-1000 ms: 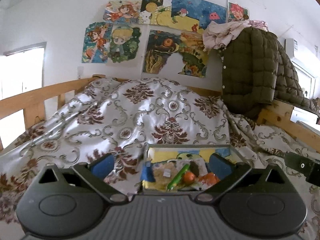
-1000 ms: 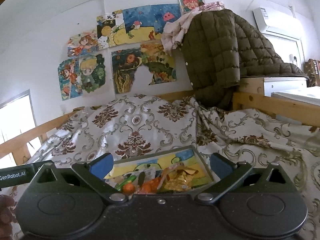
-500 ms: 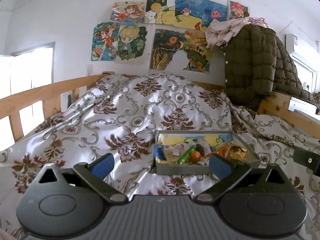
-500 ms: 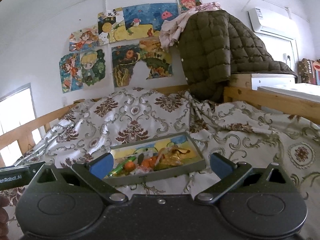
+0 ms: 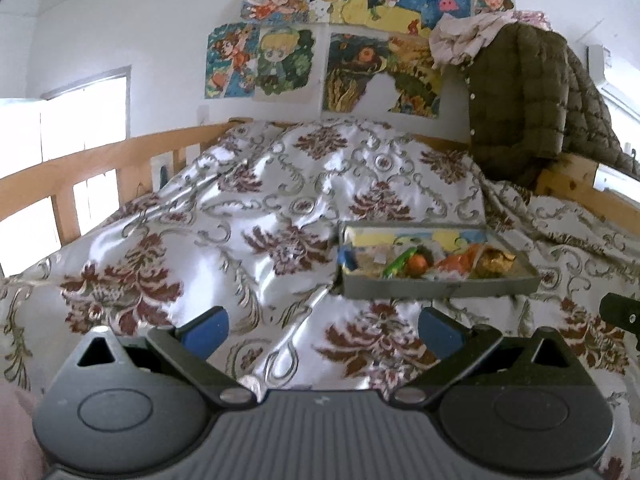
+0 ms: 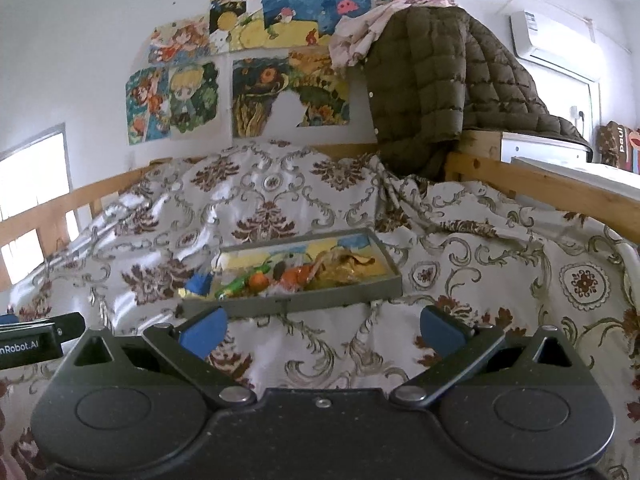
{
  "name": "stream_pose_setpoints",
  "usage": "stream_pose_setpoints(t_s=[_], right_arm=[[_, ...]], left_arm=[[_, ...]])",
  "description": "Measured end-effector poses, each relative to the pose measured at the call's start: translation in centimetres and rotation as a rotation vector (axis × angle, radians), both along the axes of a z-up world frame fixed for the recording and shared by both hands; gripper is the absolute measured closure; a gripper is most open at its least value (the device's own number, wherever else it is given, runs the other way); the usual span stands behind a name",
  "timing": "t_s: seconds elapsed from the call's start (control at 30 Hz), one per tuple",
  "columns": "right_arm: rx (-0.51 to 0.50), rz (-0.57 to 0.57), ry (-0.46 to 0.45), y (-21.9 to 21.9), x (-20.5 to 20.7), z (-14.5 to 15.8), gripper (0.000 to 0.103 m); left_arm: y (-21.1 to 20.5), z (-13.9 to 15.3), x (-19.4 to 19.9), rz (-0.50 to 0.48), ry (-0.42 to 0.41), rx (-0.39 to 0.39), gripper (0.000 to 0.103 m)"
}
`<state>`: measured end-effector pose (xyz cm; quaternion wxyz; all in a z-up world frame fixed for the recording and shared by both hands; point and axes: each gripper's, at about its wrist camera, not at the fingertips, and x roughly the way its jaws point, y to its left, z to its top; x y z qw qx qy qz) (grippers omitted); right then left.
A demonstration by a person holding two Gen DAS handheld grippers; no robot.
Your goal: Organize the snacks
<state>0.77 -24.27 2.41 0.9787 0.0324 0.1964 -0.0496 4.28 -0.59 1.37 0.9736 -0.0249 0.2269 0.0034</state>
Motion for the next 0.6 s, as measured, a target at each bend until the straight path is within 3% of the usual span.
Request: stream_pose_setpoints(t_s=[0.6], right_arm=[[-0.042,0.028,0.068,1.4,-0.7,-1.3,0.001]], left_arm=[[0.4,-1.1,-0.7,0.034,0.057,0.017,0.000]])
